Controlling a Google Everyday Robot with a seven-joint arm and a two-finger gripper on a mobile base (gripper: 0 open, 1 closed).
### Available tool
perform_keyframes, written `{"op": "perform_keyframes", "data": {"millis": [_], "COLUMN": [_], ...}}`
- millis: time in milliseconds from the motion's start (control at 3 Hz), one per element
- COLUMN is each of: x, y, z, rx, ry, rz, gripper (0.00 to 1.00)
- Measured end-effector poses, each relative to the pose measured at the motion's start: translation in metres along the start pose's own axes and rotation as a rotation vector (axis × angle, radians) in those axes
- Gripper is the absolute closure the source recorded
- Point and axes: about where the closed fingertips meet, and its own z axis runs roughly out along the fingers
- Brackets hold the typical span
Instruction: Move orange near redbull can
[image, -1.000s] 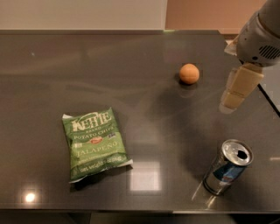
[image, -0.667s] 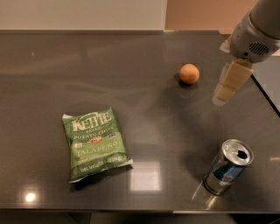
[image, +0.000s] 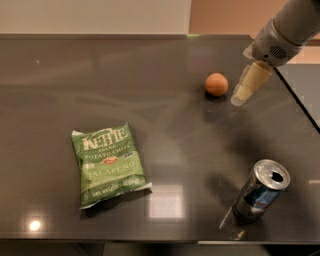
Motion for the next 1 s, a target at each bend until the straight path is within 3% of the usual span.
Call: {"op": "perform_keyframes", "data": {"millis": [667,1000], "x": [-0.003,-0.007], "y": [-0.048,-0.051], "z": [0.048,0.062], "rx": [-0.033,-0.047], "ry": [-0.088,-0.133], "rz": [0.034,0.024], "gripper": [0.00,0.00]}}
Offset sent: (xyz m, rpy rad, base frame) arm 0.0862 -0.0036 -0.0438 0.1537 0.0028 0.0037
